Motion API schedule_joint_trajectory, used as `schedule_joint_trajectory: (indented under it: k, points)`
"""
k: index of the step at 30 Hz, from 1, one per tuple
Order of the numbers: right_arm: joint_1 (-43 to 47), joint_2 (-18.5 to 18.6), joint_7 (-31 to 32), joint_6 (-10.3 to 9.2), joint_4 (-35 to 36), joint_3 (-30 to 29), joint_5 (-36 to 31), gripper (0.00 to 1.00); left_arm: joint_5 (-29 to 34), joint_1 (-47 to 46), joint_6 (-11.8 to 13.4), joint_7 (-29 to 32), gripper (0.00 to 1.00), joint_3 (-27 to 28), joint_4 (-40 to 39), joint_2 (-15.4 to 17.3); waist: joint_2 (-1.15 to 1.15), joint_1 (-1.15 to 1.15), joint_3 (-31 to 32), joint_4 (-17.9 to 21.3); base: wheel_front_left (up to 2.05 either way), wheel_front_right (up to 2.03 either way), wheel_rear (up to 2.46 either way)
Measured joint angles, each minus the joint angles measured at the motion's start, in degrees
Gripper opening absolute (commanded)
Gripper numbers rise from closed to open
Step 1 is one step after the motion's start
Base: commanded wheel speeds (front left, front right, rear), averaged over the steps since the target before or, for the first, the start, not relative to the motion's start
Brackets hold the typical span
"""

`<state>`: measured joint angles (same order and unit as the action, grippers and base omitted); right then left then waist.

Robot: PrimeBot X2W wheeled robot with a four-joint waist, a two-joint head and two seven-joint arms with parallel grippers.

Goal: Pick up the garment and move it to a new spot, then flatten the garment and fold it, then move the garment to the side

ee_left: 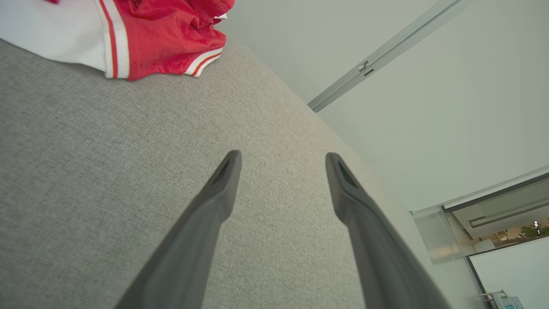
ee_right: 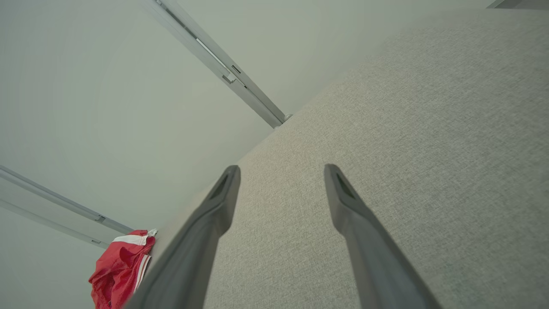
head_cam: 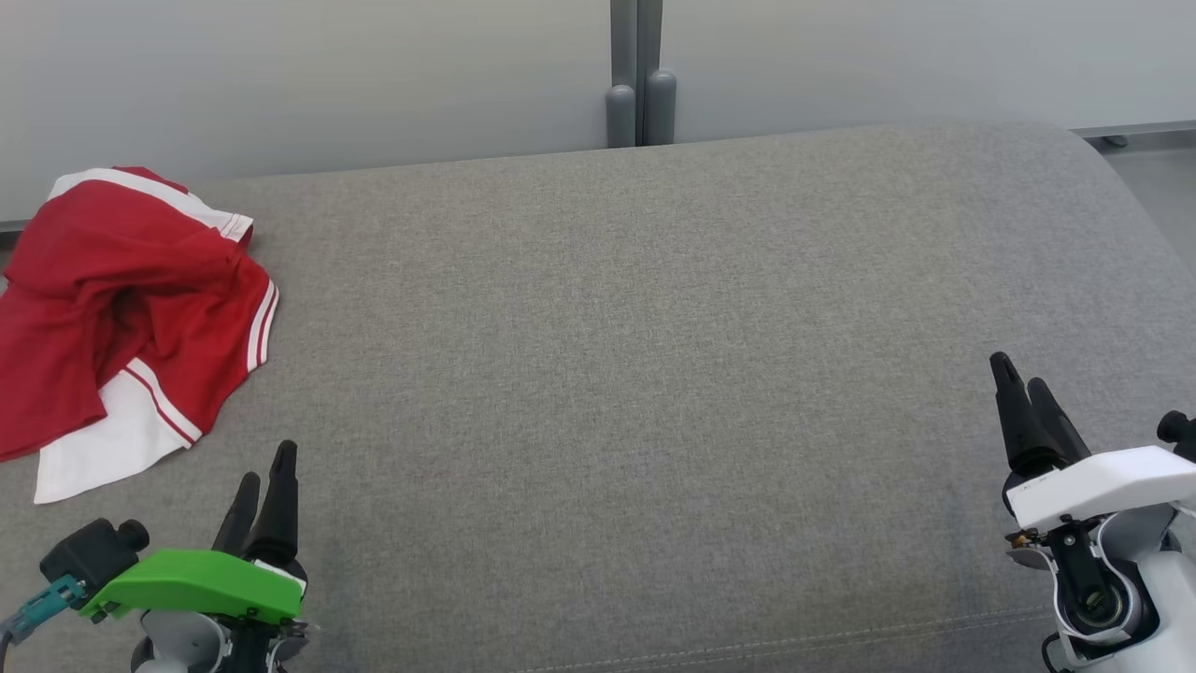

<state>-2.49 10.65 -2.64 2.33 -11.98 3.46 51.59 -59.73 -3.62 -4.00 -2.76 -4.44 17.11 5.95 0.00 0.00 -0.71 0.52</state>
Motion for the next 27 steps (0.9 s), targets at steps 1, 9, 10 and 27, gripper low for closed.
schedule_joint_trajectory:
  k: [1, 9, 10, 27]
  points:
    - [0.00, 0.00, 0.00, 0.00, 0.00, 0.00, 0.00, 1.00, 0.00, 0.00, 0.00, 0.00, 1.00, 0.00, 0.00, 0.00, 0.00, 0.00, 0.00, 0.00, 0.00, 0.00, 0.00]
    - [-0.32, 0.29, -1.79, -1.10, 0.02, 2.32, -6.55, 1.00, 7.93, -0.03, 1.42, -1.83, 1.00, -1.51, -0.63, 0.09, 0.00, 0.00, -0.01, 0.08, 0.00, 0.00, 0.00]
    - [-0.34, 0.31, -1.88, -1.41, 0.02, 2.59, -7.24, 1.00, 8.56, -0.03, 1.59, -1.92, 1.00, -1.62, -0.65, 0.09, 0.00, 0.00, 0.00, 0.10, 0.00, 0.00, 0.00]
    - [-0.54, 0.69, -5.43, -2.37, 0.25, 4.34, -17.01, 1.00, 22.31, -0.03, 2.49, -5.41, 1.00, -2.81, -0.88, -0.27, 0.00, 0.00, 0.29, 0.35, 0.00, 0.00, 0.00]
